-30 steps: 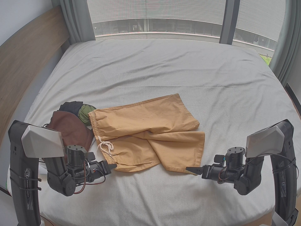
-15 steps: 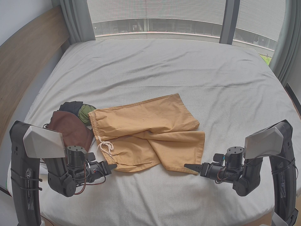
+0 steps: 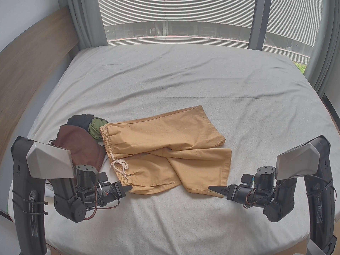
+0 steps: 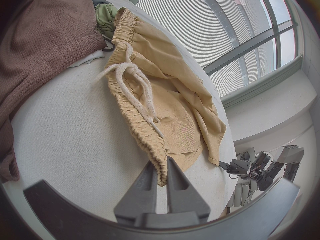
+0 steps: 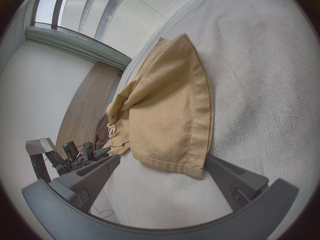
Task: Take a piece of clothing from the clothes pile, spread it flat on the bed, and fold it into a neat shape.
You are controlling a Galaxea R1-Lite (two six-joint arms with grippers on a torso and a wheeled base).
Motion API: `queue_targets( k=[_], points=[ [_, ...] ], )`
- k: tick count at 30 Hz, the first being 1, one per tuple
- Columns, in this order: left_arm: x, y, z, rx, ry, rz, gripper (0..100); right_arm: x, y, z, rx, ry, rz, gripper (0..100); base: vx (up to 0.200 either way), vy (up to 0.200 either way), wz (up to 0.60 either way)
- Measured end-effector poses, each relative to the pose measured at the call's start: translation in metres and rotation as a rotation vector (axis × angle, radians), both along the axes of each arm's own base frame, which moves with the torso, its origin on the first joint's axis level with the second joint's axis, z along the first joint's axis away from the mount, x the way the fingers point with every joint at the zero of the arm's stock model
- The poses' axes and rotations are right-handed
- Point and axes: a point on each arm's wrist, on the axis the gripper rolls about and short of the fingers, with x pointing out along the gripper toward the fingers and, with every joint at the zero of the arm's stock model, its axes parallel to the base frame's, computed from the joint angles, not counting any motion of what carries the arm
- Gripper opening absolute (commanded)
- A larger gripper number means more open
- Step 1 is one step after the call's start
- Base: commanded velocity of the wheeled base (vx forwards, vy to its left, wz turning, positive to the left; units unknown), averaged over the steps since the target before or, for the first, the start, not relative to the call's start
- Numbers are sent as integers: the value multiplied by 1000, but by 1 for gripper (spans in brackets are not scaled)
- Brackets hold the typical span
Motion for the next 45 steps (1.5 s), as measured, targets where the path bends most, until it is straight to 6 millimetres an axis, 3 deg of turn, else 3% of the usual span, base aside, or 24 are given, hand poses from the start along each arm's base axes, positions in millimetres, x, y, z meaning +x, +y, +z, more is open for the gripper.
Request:
queue_targets(
  k=[1,2,22,31,45],
  points=[
    [0,0,0,0,0,0,0,0,0,0,0,1,0,100,0,0,0],
    [0,0,0,0,0,0,0,0,0,0,0,1,0,0,0,0,0],
    [0,0,0,2,0,-1,0,0,-3,-1,-8,9,-5,0,0,0,0],
    [2,3,3,-16,-40,1,0,-7,-16,5,-58,21,-15,0,0,0,0],
    [-43,18,15,-21,37,-10,0,-32,-35,22,-147,45,-2,0,0,0,0]
  ],
)
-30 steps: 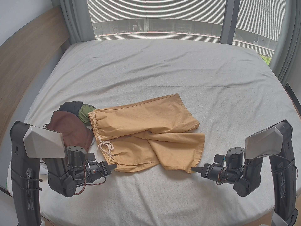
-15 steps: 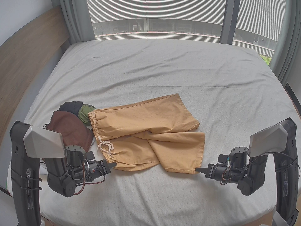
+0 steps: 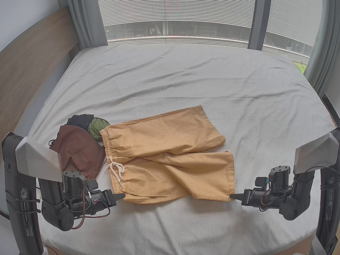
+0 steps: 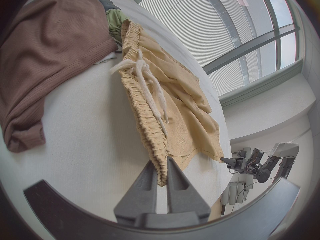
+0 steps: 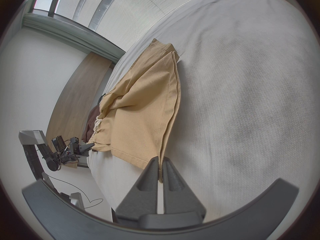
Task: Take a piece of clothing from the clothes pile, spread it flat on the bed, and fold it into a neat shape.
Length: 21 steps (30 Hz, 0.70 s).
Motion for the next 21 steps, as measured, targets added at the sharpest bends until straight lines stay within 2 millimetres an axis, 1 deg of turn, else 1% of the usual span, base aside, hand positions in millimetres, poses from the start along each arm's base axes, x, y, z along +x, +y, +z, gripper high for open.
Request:
queue_targets(
  k=[8,14,21],
  points=[
    [-23,5,8,11,47,-1,0,-16,-5,0,-24,37,7,0,0,0,0],
    [-35,10,9,22,81,8,0,-24,-11,0,-54,29,18,0,0,0,0],
    [-44,18,8,45,101,16,0,-31,-13,1,-55,20,16,0,0,0,0]
  ],
)
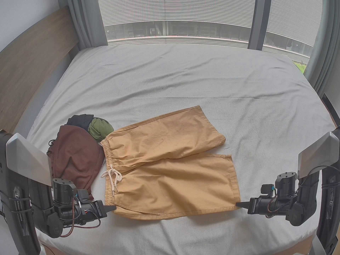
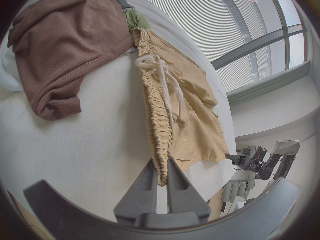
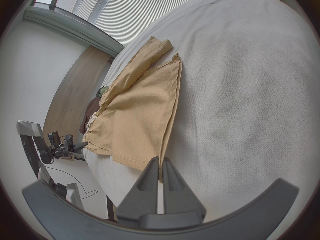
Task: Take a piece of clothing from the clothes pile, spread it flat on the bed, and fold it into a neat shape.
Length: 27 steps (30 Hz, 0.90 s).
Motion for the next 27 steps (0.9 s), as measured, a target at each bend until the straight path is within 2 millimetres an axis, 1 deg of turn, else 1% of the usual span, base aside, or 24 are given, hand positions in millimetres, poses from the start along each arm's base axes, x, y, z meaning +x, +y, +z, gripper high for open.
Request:
queue_targets(
  k=[7,15,27],
  points=[
    [-9,3,-3,21,31,-6,0,-5,-1,-4,-26,4,21,0,0,0,0],
    [-18,3,-7,26,53,-66,0,-8,-5,-6,-36,14,15,0,0,0,0],
    [-19,4,-11,48,32,-95,0,-7,-6,-5,-34,-1,10,0,0,0,0]
  ],
)
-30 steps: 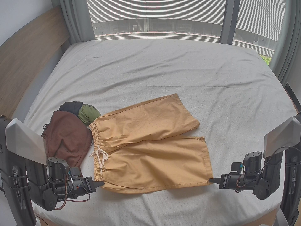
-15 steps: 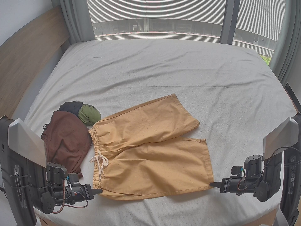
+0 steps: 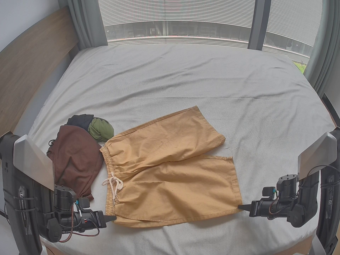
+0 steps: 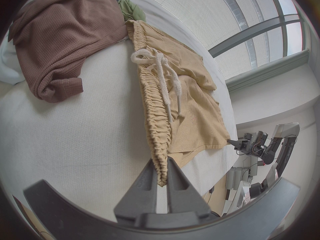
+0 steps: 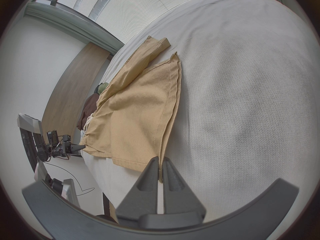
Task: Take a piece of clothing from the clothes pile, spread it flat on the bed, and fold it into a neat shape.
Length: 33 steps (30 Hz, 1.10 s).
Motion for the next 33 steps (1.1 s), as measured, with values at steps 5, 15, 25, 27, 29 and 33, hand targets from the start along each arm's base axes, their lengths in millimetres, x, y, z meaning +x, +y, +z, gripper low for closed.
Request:
queue_targets(
  k=[5,15,25,27,29,33],
  points=[
    [-1,0,-2,3,11,-3,0,-1,0,0,-1,4,2,0,0,0,0],
    [-2,0,-1,-27,25,-31,0,-3,0,0,-5,5,4,0,0,0,0],
    [4,-3,10,-98,-49,-81,0,2,0,10,21,-56,10,0,0,0,0],
    [7,-3,13,-107,-65,-74,0,5,-1,16,36,-83,11,0,0,0,0],
    [12,-4,17,-123,-85,-63,0,10,-1,25,60,-119,5,0,0,0,0],
    [19,-6,27,-157,-122,-41,0,23,-1,44,116,-195,-22,0,0,0,0]
  ],
)
